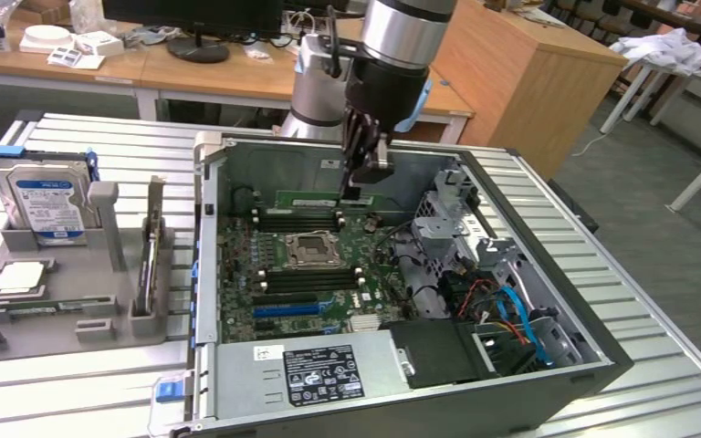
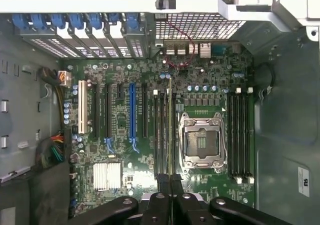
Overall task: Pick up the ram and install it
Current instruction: 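Pick up the ram and move it above insertion slot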
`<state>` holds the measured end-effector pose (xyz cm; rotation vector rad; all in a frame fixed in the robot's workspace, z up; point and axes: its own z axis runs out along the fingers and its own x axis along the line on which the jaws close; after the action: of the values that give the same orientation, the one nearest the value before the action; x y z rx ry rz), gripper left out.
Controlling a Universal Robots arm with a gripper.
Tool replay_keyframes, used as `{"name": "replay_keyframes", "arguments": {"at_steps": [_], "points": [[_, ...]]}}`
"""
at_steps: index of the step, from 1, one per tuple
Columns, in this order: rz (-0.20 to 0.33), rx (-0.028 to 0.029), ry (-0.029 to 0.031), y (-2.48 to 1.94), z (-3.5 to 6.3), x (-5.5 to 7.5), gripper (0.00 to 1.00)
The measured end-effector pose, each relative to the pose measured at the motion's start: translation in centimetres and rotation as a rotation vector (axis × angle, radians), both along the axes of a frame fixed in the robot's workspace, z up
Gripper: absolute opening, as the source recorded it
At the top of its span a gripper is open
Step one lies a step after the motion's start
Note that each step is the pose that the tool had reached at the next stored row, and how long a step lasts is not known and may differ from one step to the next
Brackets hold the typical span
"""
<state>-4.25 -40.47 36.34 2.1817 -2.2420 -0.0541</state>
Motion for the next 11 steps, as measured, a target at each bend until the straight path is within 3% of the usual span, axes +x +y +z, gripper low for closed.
{"name": "replay_keyframes", "arguments": {"at_steps": [11], "points": [[-0.013, 0.0, 0.0, 0.0, -1.22, 0.0, 0.12]]}}
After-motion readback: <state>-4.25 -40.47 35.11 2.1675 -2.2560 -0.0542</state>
